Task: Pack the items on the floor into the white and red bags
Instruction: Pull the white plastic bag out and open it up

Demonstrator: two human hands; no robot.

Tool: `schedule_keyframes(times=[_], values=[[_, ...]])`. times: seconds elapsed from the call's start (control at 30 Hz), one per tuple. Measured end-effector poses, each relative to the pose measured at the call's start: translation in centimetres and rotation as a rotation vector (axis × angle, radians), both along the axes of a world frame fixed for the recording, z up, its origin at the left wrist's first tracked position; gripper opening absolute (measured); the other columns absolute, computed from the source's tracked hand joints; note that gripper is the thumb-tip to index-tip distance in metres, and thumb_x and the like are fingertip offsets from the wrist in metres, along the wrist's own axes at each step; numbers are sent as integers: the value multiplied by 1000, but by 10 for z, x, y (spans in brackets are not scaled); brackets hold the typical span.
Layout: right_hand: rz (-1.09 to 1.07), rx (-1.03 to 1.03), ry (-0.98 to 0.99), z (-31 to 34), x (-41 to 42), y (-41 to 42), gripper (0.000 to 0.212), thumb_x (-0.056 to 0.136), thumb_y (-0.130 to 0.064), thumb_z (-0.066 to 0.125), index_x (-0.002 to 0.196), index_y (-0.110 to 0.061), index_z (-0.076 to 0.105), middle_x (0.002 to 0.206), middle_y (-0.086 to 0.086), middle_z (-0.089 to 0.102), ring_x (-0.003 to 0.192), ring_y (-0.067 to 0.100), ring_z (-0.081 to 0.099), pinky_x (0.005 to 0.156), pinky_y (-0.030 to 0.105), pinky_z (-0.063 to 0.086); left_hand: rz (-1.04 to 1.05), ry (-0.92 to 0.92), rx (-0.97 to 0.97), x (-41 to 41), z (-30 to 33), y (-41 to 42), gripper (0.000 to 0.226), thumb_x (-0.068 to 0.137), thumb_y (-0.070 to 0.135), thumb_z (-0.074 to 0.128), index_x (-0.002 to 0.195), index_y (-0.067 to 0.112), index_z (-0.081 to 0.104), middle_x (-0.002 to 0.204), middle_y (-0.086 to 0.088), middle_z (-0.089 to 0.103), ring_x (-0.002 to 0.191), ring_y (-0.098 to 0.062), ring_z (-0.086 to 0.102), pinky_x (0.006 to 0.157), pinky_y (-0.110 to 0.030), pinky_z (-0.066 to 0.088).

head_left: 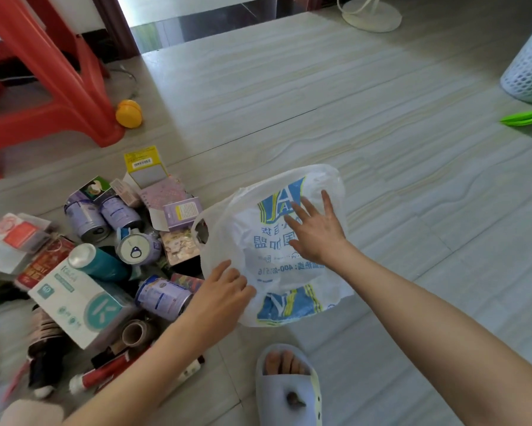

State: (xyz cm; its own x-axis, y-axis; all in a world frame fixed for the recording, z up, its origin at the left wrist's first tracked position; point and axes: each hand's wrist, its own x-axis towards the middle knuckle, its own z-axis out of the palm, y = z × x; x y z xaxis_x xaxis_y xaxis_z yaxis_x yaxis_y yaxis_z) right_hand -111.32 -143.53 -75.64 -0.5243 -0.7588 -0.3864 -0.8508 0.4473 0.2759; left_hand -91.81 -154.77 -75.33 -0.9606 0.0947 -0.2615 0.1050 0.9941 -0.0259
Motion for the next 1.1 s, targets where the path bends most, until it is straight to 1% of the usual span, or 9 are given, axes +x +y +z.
schedule_keyframes(times=[0.1,0.27,0.43,0.57,0.7,0.83,0.9,1.0,1.1], values=[[-29,136,23,-7,5,15,65,93,-56,27,146,-21,21,151,11,29,144,27,12,111,55,-11,18,19,12,-11,0,-2,35,28,15,84,50,24,59,53,5,54,54,-18,57,71,-30,55],[-331,214,182,18,-43,45,72,90,-61,27,149,-22,12,156,12,10,145,26,4,111,57,-8,18,270,22,-44,14,-2,26,46,7,82,61,18,64,61,0,57,59,-21,58,75,-29,49],[-323,62,334,40,-53,66,68,93,-56,20,149,-21,5,157,11,1,145,29,-2,109,59,-12,32,535,-39,-69,24,5,18,62,1,62,68,16,68,70,-3,61,71,-25,60,88,-38,44],[-198,112,287,29,-31,71,66,93,-56,18,146,-17,20,155,12,17,145,28,-1,107,57,-19,29,388,-119,-59,8,9,27,43,0,76,61,20,71,62,-1,63,71,-25,65,89,-49,49],[-33,36,91,2,-1,77,57,94,-52,31,123,-11,58,135,15,51,143,27,19,105,49,-27,14,289,-99,-37,-17,12,35,33,1,78,58,24,70,58,3,61,74,-23,67,92,-65,30],[189,-156,5,-20,30,80,24,72,-35,74,60,-15,71,61,7,70,89,28,69,109,48,29,26,219,-13,-24,-30,15,37,28,2,79,54,25,66,63,3,62,90,-26,68,89,-67,27],[126,-107,-129,-23,39,81,24,88,-31,56,77,-15,70,76,8,71,92,27,64,114,45,18,50,158,2,-24,-26,21,33,36,3,81,57,26,69,72,0,67,102,-30,64,93,-70,18],[44,6,-215,-21,34,83,54,98,-42,25,90,-13,69,93,6,70,114,23,53,116,45,-8,50,13,-7,-21,-34,19,22,76,5,61,88,20,72,118,-10,61,138,-37,24,96,-58,-27],[75,83,-319,-17,23,88,65,97,-51,20,84,-16,73,96,-3,72,132,15,40,115,49,-13,69,-24,-59,-23,-22,16,17,64,7,71,71,22,73,112,-17,64,132,-47,32,96,-64,-19]])
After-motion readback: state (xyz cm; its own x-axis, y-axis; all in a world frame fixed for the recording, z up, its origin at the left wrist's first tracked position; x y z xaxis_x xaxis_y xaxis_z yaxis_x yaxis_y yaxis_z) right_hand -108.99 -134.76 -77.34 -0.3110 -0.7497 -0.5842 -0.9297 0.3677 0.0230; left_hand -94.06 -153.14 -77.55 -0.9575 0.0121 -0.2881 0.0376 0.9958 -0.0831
